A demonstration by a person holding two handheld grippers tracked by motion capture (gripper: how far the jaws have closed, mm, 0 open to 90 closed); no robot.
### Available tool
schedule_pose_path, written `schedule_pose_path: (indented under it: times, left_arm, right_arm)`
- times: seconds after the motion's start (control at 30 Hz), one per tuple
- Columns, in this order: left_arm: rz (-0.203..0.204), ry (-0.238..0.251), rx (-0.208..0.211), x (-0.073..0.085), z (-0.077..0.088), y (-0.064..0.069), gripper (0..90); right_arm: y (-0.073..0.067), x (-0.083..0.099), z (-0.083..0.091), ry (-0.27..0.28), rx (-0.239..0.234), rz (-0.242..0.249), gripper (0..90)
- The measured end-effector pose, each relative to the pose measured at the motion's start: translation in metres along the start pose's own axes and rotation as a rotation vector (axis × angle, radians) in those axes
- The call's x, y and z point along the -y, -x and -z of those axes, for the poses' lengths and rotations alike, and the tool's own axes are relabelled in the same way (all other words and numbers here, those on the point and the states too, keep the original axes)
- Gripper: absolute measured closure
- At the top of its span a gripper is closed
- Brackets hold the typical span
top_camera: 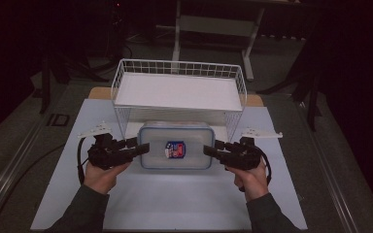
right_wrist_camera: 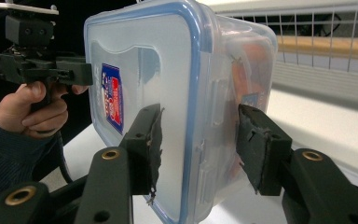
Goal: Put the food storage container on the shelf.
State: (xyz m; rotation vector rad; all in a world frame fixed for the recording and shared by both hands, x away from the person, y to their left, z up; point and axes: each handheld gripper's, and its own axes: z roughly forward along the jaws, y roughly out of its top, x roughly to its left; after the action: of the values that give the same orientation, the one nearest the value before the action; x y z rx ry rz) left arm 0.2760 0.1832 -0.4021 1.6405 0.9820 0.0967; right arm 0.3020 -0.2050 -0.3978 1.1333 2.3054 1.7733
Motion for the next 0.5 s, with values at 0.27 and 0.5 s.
schedule_pose_path:
  times: [0.27,0.5]
  left_arm:
    - [-0.008,0.016,-0.009,-0.013,0.006,0.003,49.0]
    - [-0.017,0.034,-0.008,-0.022,0.01,0.005,49.0]
  right_arm:
    - [-0.004,-0.013,0.0,0.014,-0.004,0.021,51.6]
    - [-0.009,-0.025,0.002,0.03,-0.002,0.047,51.6]
